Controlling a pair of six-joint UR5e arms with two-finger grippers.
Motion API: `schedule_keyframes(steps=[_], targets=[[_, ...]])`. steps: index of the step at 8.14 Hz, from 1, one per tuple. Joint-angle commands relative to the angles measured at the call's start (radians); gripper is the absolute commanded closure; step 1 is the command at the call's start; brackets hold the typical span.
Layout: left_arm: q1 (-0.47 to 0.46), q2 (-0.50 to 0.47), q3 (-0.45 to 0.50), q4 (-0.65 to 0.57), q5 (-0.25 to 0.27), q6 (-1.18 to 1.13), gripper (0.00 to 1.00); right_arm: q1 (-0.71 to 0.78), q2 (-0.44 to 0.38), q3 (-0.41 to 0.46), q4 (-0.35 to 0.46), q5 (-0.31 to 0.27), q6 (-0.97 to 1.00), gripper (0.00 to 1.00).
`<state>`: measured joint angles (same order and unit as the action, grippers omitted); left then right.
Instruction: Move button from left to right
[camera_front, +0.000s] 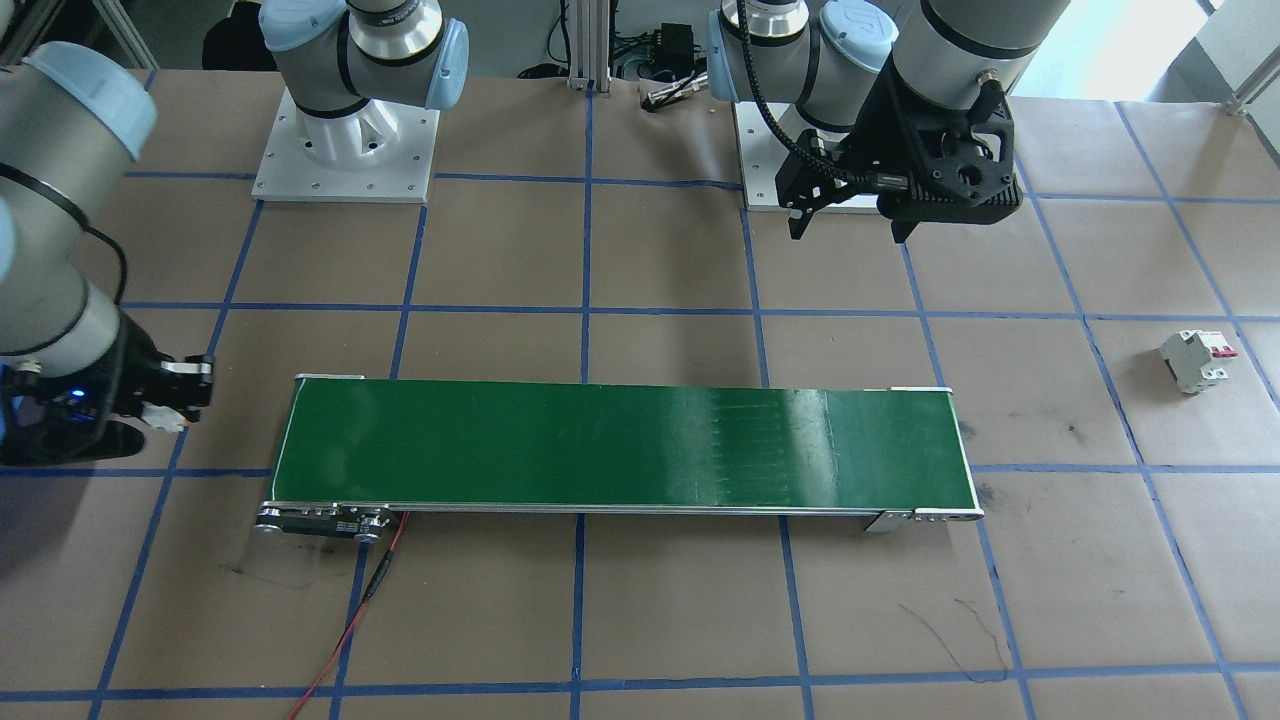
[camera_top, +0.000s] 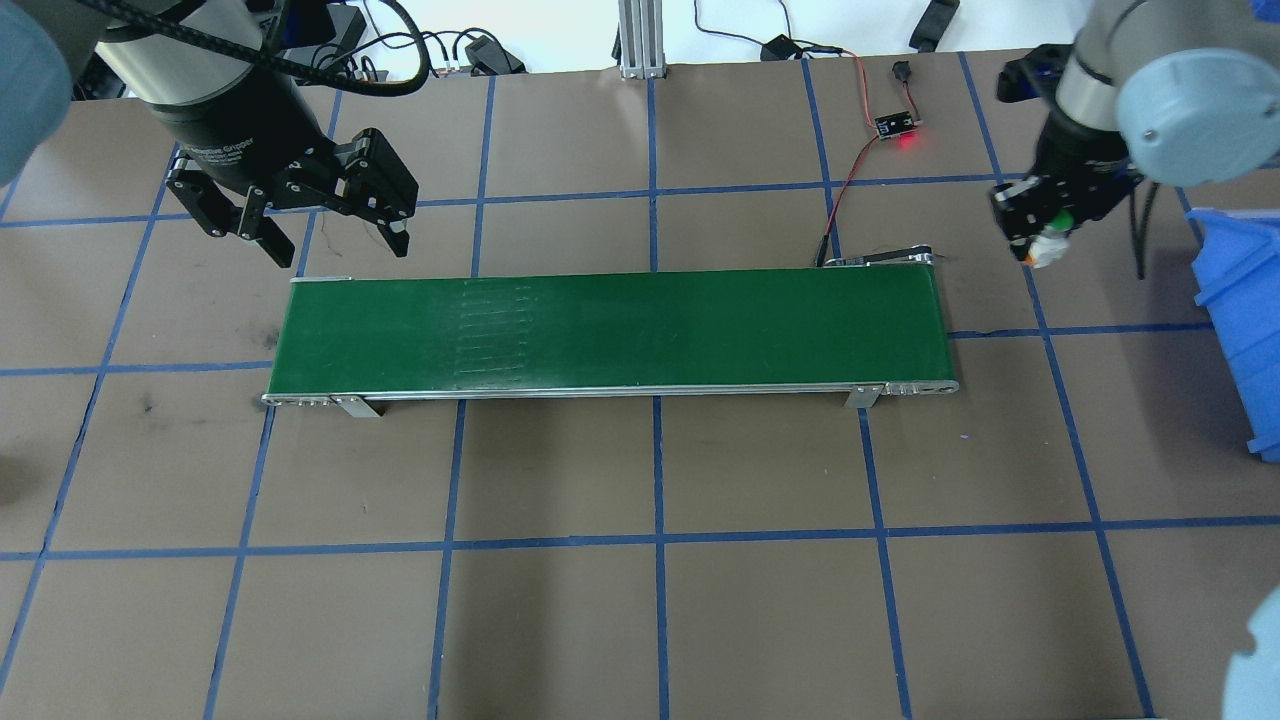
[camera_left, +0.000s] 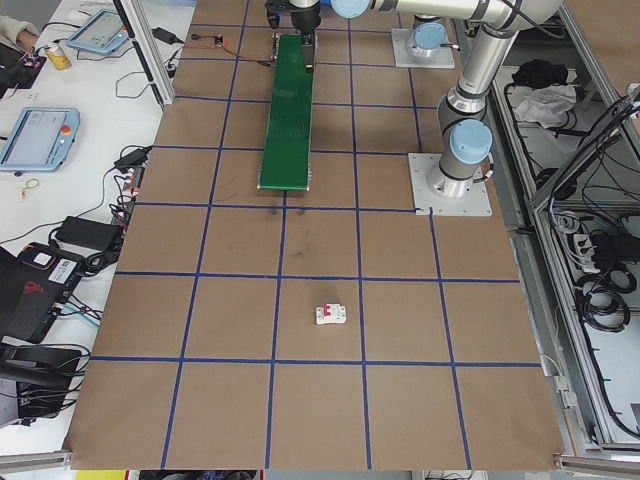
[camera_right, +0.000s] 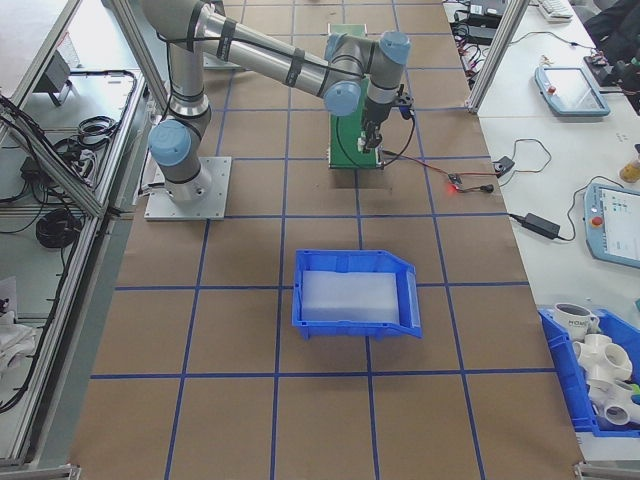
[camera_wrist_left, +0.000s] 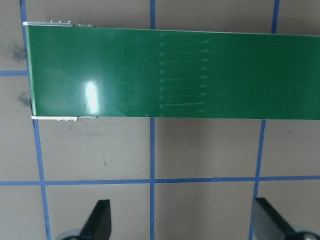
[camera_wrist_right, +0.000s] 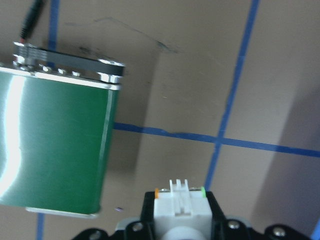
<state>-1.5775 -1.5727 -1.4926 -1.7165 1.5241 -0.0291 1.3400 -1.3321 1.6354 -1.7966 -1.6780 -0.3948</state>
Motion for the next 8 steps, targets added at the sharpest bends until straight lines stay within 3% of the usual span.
schedule_keyframes(steps=[1,3,4,6,8], targets=[[-0.001,0.0,-0.001,0.0,-0.002,0.0,0.0,-0.271,-0.058,-0.008,-0.007,-0.064,-0.485,1.0],[-0.001,0.005,-0.001,0.001,0.001,0.0,0.0,-0.475,-0.039,-0.006,-0.081,-0.051,-0.811,1.0],[-0.001,0.005,-0.003,0.003,0.001,0.0,0.0,-0.557,0.002,-0.006,-0.124,-0.046,-1.083,1.0],[-0.002,0.007,-0.002,0.003,0.004,0.0,0.0,-0.607,0.147,0.0,-0.304,0.007,-1.462,0.97],[-0.002,0.007,-0.003,0.003,0.004,0.0,0.0,-0.608,0.233,0.009,-0.401,0.014,-1.791,0.91]])
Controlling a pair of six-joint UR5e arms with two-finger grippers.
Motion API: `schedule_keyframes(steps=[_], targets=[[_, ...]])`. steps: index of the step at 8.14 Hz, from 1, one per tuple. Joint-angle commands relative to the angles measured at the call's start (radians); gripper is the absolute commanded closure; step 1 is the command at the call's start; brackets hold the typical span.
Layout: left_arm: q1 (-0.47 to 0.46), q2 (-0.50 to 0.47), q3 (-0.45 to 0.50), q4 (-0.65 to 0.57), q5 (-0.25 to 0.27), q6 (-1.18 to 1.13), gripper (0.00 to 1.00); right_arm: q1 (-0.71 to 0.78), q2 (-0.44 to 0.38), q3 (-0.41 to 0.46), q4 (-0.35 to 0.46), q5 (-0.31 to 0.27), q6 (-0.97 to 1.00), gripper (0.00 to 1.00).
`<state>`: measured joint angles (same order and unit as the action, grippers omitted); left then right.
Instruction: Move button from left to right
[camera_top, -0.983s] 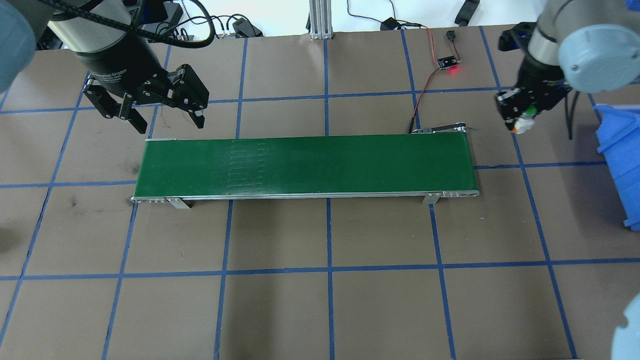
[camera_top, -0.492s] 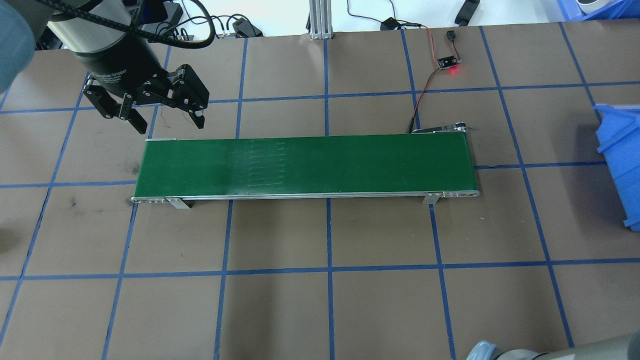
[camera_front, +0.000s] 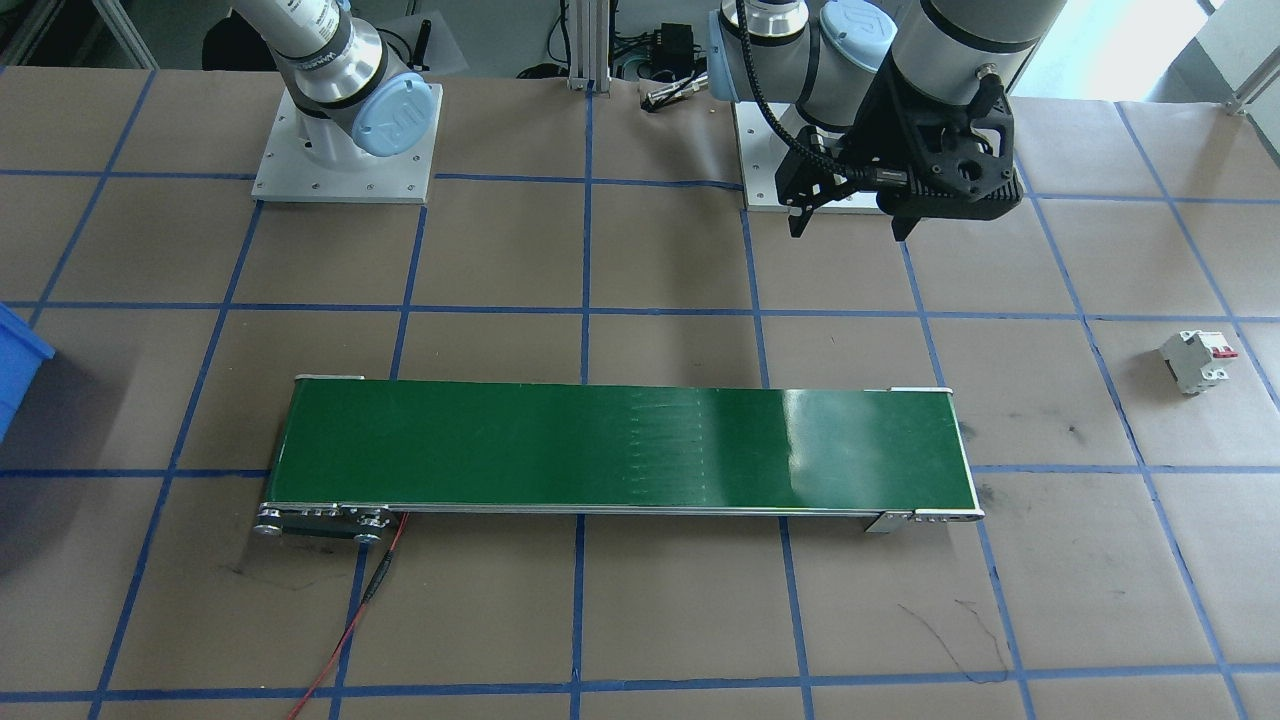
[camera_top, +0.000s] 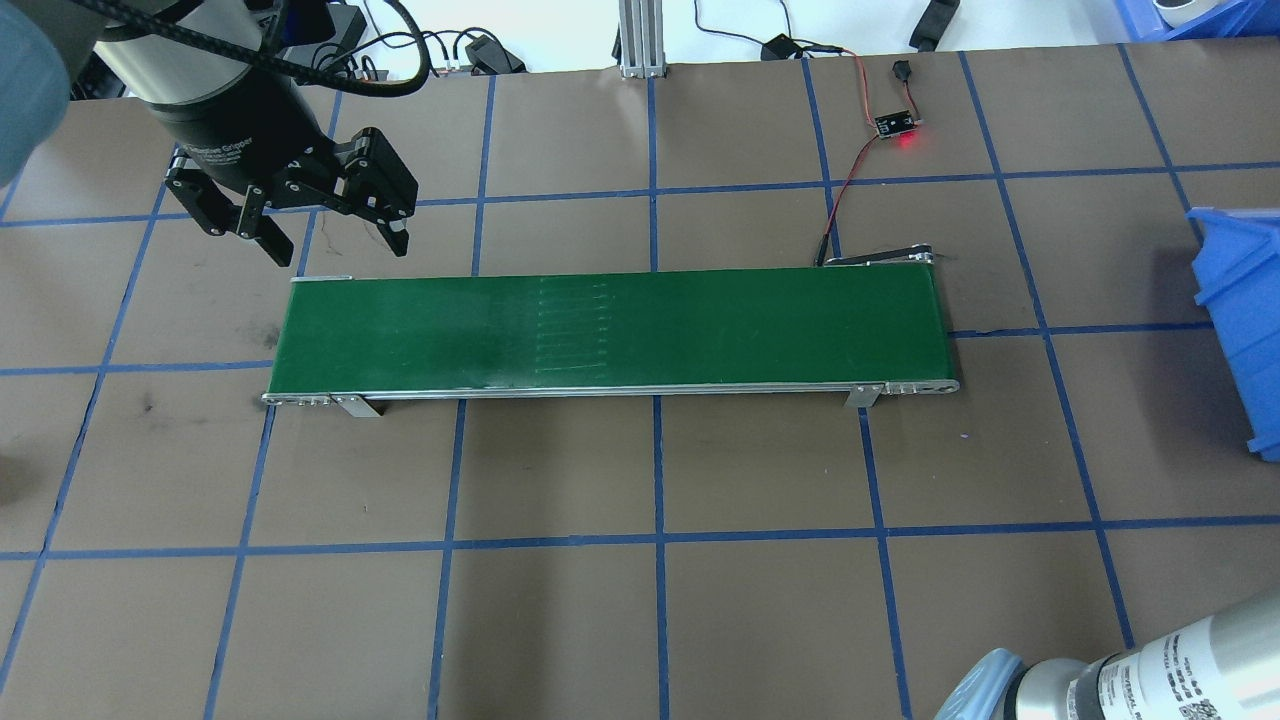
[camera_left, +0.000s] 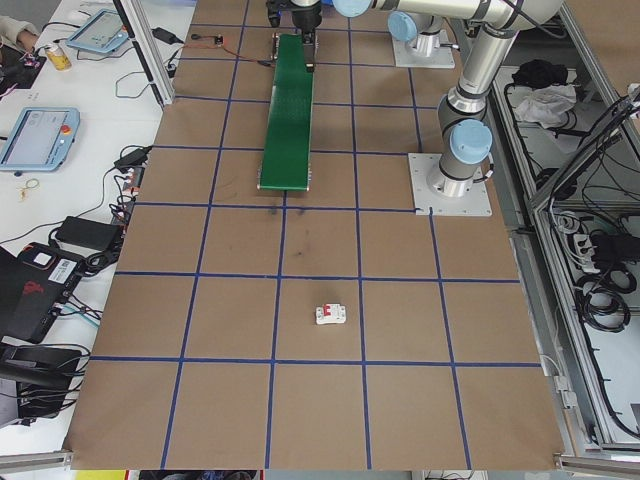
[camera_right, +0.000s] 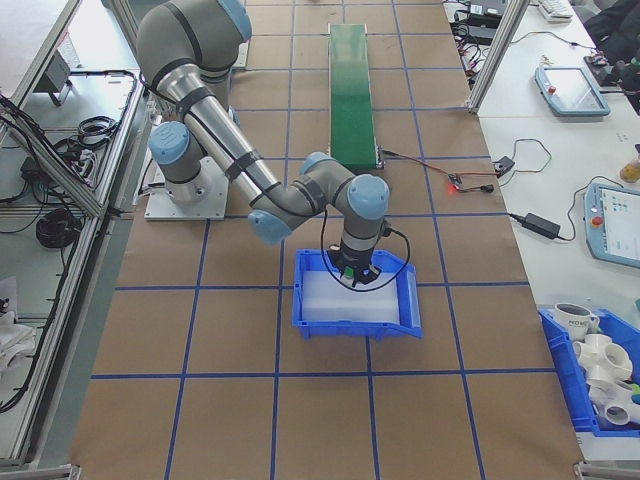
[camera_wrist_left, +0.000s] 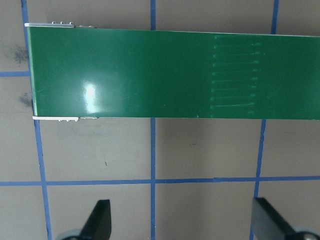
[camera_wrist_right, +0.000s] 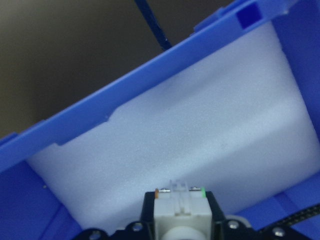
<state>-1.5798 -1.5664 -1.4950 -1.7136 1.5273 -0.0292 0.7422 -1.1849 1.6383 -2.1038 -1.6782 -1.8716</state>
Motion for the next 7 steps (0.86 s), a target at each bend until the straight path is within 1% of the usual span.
schedule_keyframes(steps=[1,2,3,4,5,6,7], targets=[[0.0,0.002,-0.002,0.002,0.002,0.0,0.0,-0.01,0.118,0.006,-0.128,0.046,-0.422,0.85],[0.0,0.0,-0.002,0.003,0.001,0.0,0.0,-0.01,0.134,0.008,-0.137,0.06,-0.438,0.58],[0.0,0.002,-0.004,0.003,0.002,-0.001,0.0,-0.01,0.134,0.012,-0.136,0.061,-0.439,0.04],[0.0,0.002,-0.005,0.003,0.002,0.0,0.0,-0.01,0.128,0.012,-0.136,0.054,-0.439,0.0],[0.0,0.002,-0.005,0.005,0.002,0.0,0.0,-0.01,0.113,0.012,-0.136,0.051,-0.437,0.0],[0.0,0.002,-0.005,0.005,0.002,0.0,0.0,-0.01,0.078,0.012,-0.131,0.057,-0.426,0.0],[0.0,0.002,-0.007,0.006,0.002,-0.001,0.0,-0.01,0.023,0.012,-0.122,0.06,-0.387,0.0]])
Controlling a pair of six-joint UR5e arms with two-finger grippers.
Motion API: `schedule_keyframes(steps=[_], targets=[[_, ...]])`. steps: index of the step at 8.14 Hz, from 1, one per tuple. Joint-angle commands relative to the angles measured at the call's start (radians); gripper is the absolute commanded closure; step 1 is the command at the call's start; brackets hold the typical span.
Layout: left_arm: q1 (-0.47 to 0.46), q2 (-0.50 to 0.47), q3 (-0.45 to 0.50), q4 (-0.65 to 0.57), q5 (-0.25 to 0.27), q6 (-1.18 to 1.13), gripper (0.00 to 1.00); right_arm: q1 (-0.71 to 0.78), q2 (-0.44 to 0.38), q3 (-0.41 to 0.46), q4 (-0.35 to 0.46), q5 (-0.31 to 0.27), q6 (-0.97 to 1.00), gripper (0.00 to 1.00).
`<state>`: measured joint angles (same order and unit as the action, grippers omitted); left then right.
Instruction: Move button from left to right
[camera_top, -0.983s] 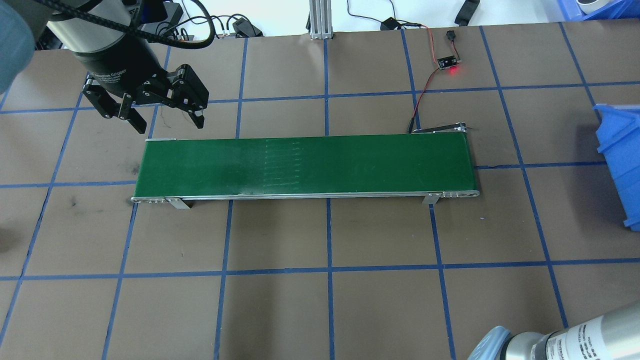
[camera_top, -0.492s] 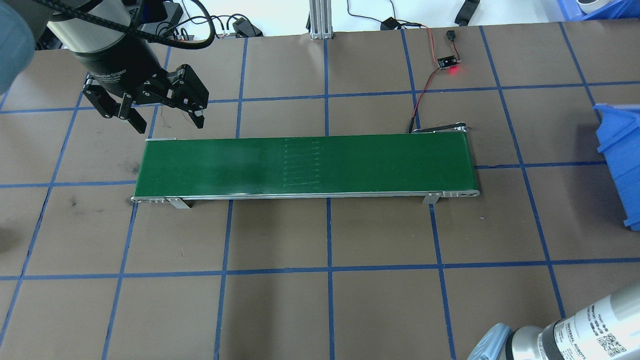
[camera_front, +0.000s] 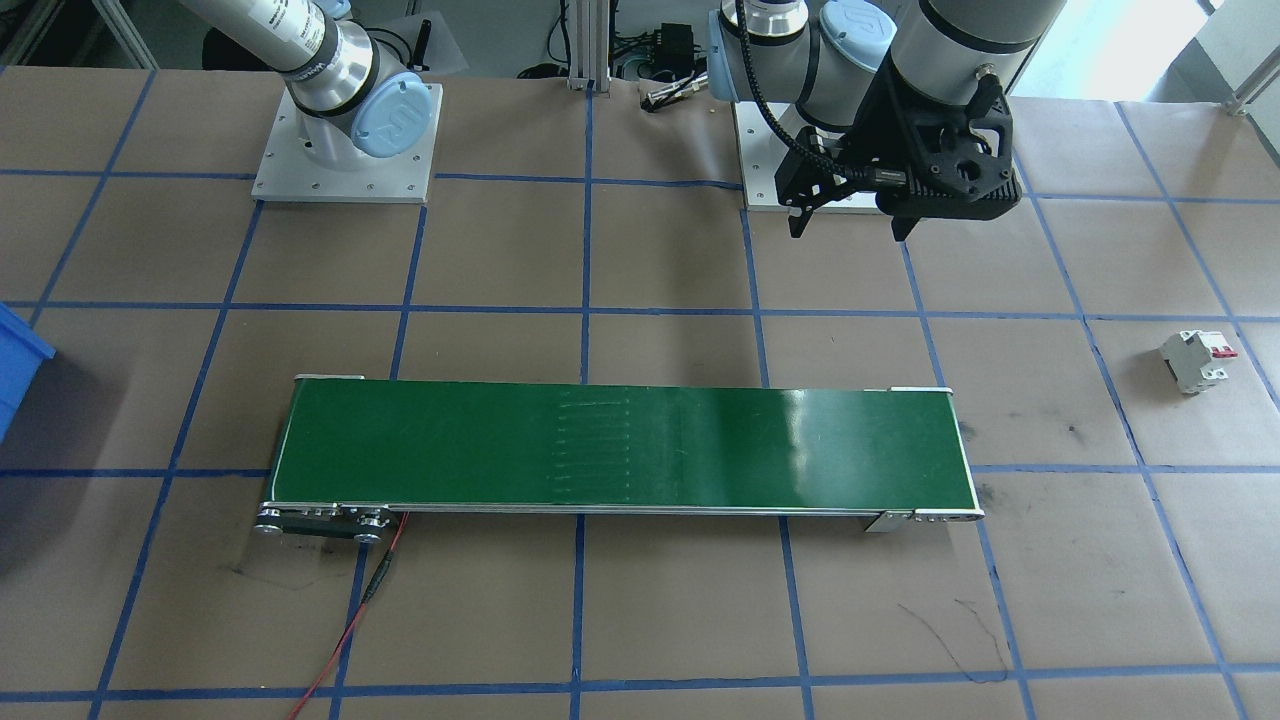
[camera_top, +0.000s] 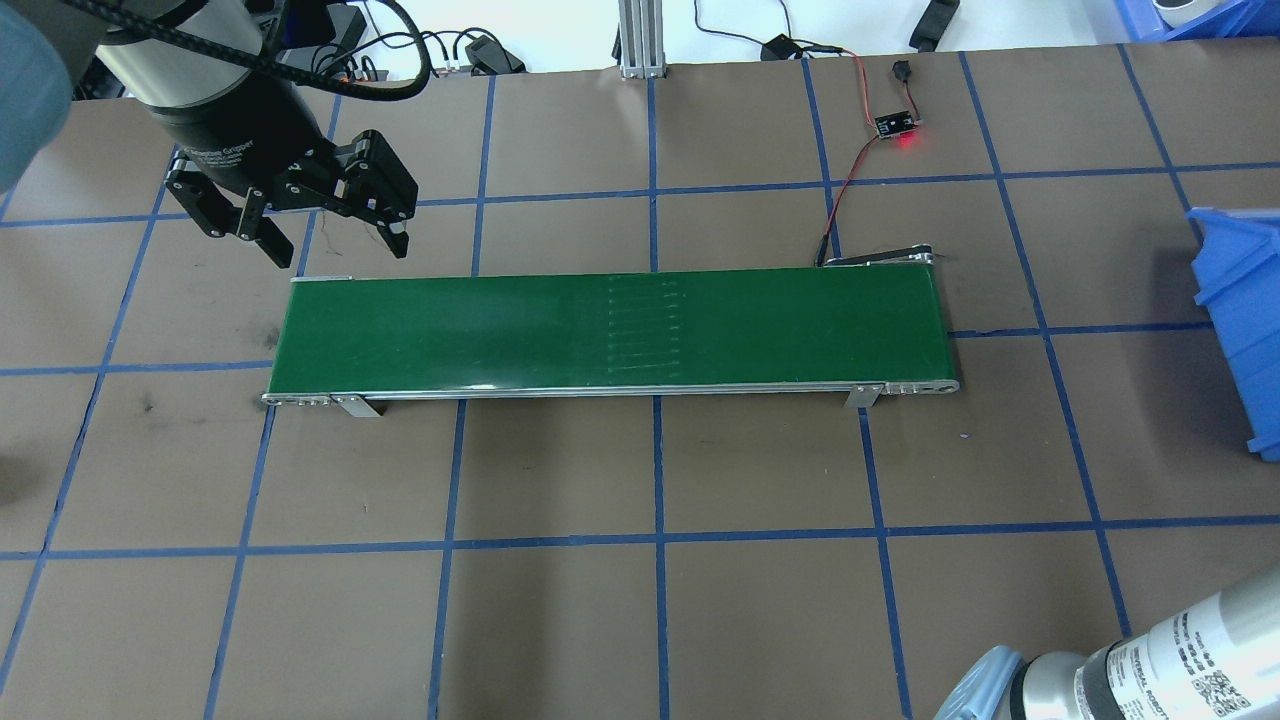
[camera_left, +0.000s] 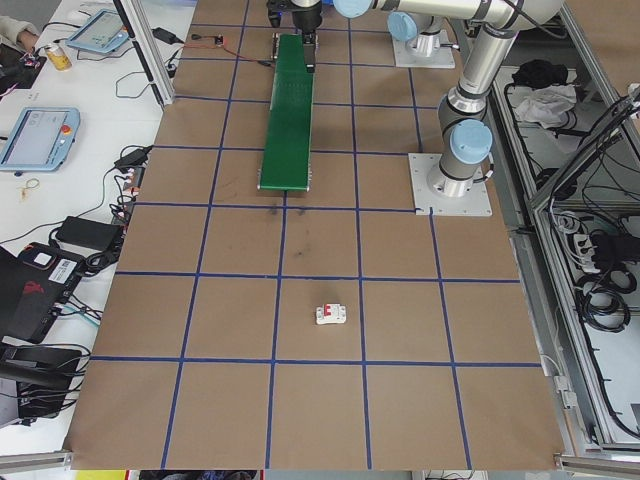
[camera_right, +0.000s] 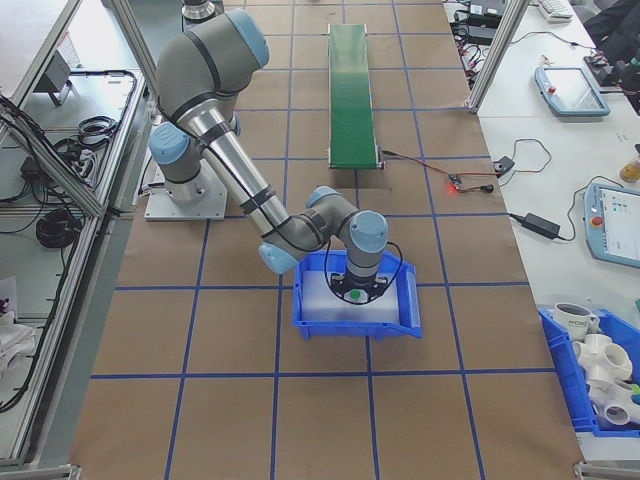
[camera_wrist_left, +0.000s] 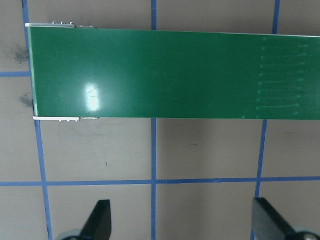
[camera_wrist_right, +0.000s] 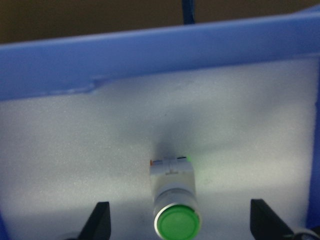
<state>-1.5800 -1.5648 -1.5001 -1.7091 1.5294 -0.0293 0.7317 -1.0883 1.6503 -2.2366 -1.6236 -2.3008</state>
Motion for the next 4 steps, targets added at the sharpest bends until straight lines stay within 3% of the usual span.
schedule_keyframes(steps=[1,3,4], targets=[[0.0,0.002,-0.002,0.002,0.0,0.0,0.0,-0.001,-0.14,0.0,0.053,0.007,0.134,0.0],[0.0,0.002,-0.002,0.002,0.0,0.0,0.0,0.014,-0.322,0.0,0.255,-0.005,0.6,0.0],[0.0,0.002,-0.002,0.002,-0.001,0.0,0.0,0.062,-0.396,0.0,0.35,-0.009,0.701,0.0]])
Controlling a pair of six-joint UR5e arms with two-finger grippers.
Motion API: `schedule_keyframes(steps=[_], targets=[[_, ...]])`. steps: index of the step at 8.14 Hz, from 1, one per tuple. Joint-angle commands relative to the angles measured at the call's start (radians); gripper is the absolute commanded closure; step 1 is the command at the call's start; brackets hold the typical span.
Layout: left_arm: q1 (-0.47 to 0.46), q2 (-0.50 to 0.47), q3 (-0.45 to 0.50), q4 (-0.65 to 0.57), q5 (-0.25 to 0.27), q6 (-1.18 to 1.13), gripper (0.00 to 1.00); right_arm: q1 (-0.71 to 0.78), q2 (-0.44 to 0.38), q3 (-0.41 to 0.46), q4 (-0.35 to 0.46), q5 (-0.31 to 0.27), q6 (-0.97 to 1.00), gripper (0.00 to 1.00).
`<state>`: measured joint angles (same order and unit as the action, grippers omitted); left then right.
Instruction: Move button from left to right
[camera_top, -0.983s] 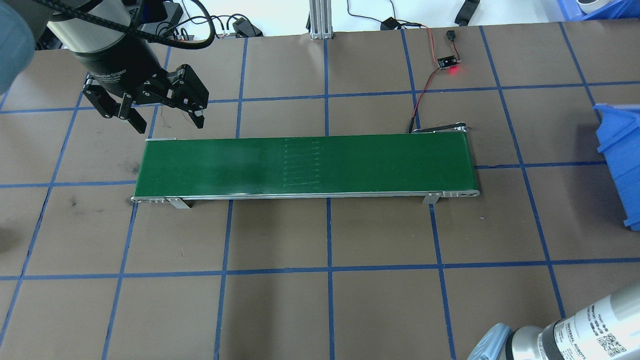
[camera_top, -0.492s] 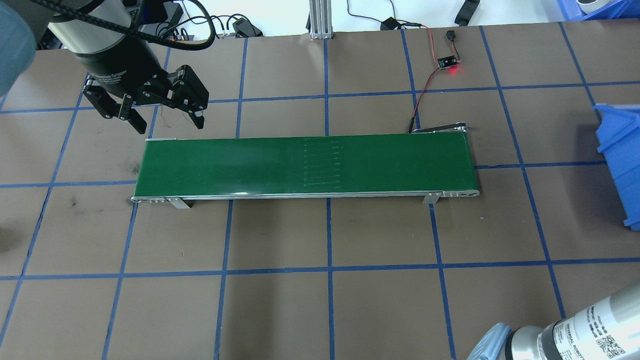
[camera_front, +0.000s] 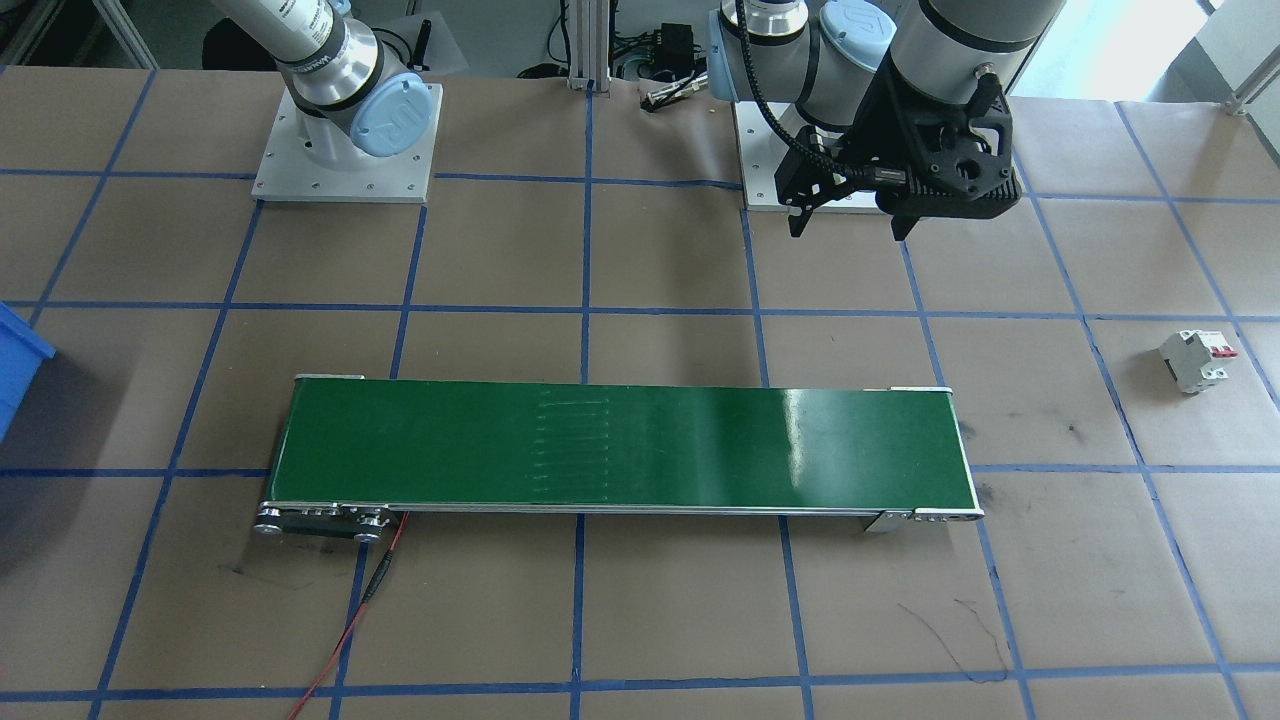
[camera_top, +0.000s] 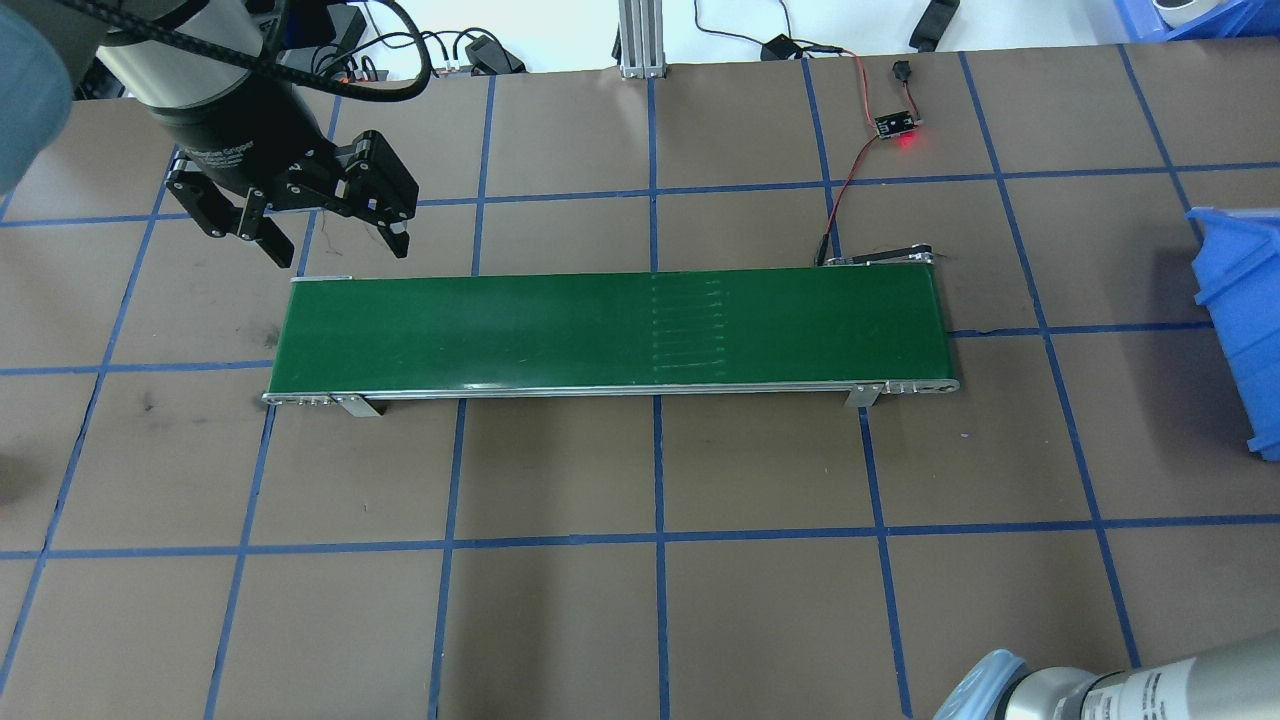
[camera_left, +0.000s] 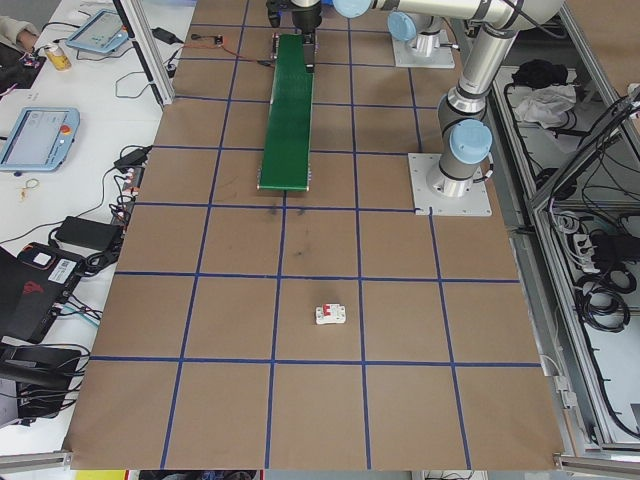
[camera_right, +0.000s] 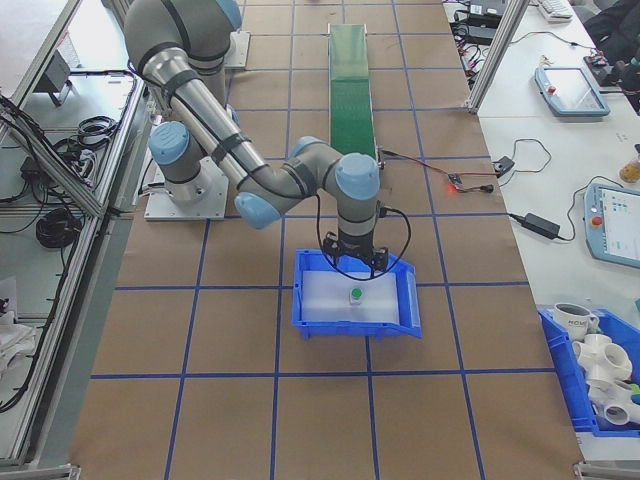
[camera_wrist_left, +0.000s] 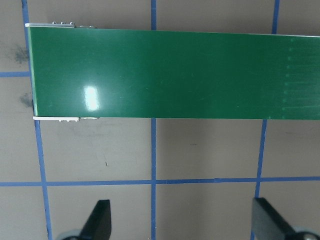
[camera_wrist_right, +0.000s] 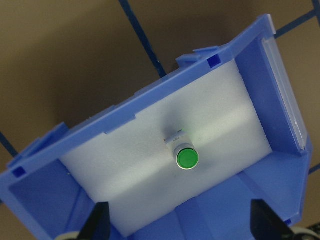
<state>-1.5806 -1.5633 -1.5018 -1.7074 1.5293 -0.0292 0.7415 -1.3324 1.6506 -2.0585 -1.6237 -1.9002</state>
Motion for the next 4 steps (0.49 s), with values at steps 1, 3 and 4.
schedule_keyframes(steps=[1,3,4], targets=[[0.001,0.002,0.0,0.0,0.0,0.0,0.0,0.138,-0.209,-0.002,0.24,-0.042,0.426,0.0],[-0.001,0.003,0.0,0.0,0.0,0.0,0.0,0.339,-0.278,-0.015,0.343,-0.105,0.779,0.0],[-0.001,0.003,0.0,0.0,0.002,0.0,0.0,0.437,-0.29,-0.021,0.419,-0.102,0.958,0.0]])
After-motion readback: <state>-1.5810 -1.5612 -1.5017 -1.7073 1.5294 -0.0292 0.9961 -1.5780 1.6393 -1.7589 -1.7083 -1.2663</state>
